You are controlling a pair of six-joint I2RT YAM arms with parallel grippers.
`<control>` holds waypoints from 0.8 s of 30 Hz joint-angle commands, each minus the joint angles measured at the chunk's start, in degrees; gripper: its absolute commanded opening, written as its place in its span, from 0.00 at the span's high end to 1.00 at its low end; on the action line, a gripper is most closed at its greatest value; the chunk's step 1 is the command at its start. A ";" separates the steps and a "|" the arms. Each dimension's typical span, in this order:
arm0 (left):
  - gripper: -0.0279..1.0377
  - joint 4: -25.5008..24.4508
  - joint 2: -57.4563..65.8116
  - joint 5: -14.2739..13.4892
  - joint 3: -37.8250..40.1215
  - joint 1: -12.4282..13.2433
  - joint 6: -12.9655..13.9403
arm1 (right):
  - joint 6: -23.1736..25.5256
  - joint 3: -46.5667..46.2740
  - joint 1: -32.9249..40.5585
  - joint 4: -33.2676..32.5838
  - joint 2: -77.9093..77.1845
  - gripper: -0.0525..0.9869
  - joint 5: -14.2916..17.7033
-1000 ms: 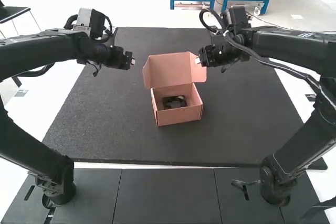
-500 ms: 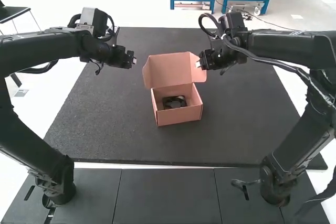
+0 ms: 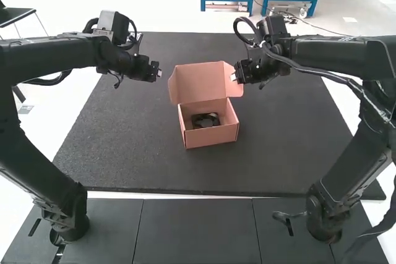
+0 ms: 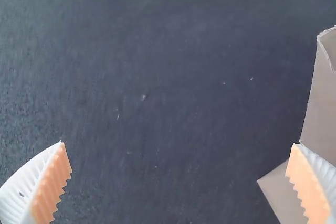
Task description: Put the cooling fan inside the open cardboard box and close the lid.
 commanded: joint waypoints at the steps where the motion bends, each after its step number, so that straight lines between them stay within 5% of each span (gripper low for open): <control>1: 0.07 -0.11 0.60 0.77 2.81 -1.53 0.62 | 0.20 3.05 -1.79 0.16 0.83 0.36 -0.42; 11: 0.07 -1.69 1.22 1.65 4.65 -5.14 0.53 | 0.29 4.20 -2.67 -0.45 1.45 0.38 -1.48; 24: 0.07 -1.96 1.22 1.65 4.39 -5.14 0.01 | 0.11 5.69 -2.76 -4.41 1.45 0.38 -3.06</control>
